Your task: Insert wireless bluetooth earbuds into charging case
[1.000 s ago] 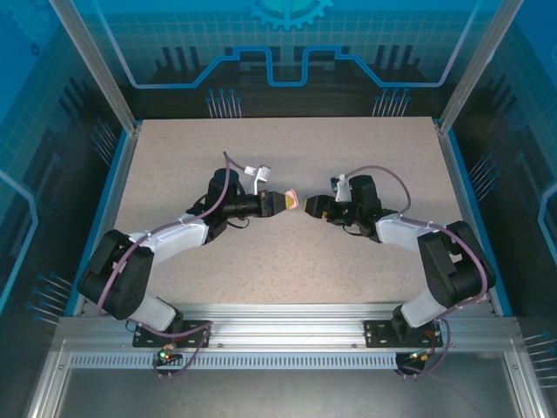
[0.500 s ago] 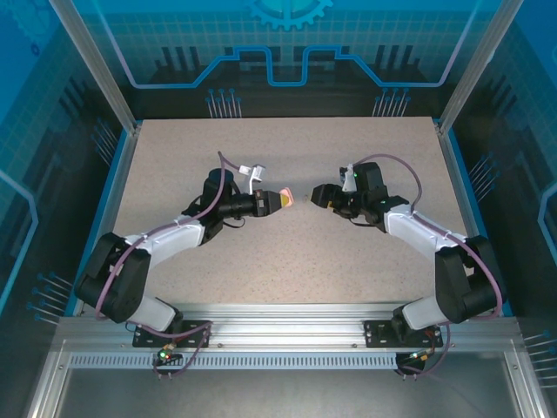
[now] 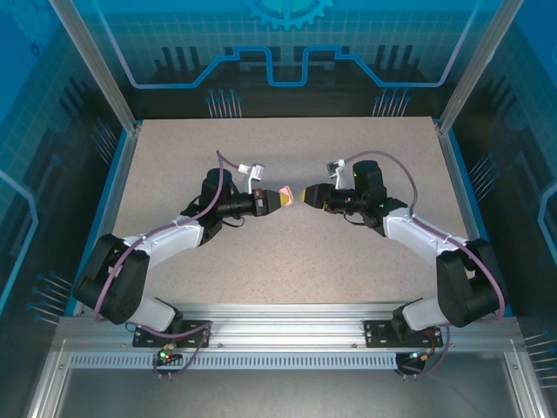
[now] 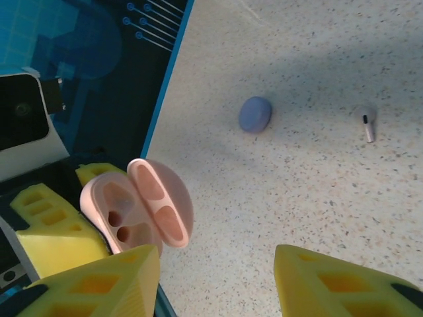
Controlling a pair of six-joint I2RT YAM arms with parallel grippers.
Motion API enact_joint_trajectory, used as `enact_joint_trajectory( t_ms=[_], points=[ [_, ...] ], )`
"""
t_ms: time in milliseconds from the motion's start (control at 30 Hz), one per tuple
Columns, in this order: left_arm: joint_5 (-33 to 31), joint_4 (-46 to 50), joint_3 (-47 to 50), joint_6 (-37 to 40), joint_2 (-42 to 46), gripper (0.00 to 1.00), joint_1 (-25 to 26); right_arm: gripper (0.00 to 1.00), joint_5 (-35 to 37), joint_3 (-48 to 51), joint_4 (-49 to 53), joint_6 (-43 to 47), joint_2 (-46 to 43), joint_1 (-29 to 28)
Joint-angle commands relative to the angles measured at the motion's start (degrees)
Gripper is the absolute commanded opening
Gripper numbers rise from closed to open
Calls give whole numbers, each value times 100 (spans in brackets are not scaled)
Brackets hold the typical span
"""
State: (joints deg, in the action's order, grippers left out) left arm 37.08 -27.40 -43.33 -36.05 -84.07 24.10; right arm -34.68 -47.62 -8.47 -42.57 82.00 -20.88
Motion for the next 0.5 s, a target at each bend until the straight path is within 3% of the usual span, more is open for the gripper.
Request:
enact_joint_trajectory(
  t_ms=[0, 467],
  points=[
    [221, -239, -35, -75, 137, 0, -39, 47, -267, -128, -145, 157, 8, -119],
    [324, -354, -70, -201, 164, 0, -44, 39, -249, -415, -150, 179, 356, -329]
  ],
)
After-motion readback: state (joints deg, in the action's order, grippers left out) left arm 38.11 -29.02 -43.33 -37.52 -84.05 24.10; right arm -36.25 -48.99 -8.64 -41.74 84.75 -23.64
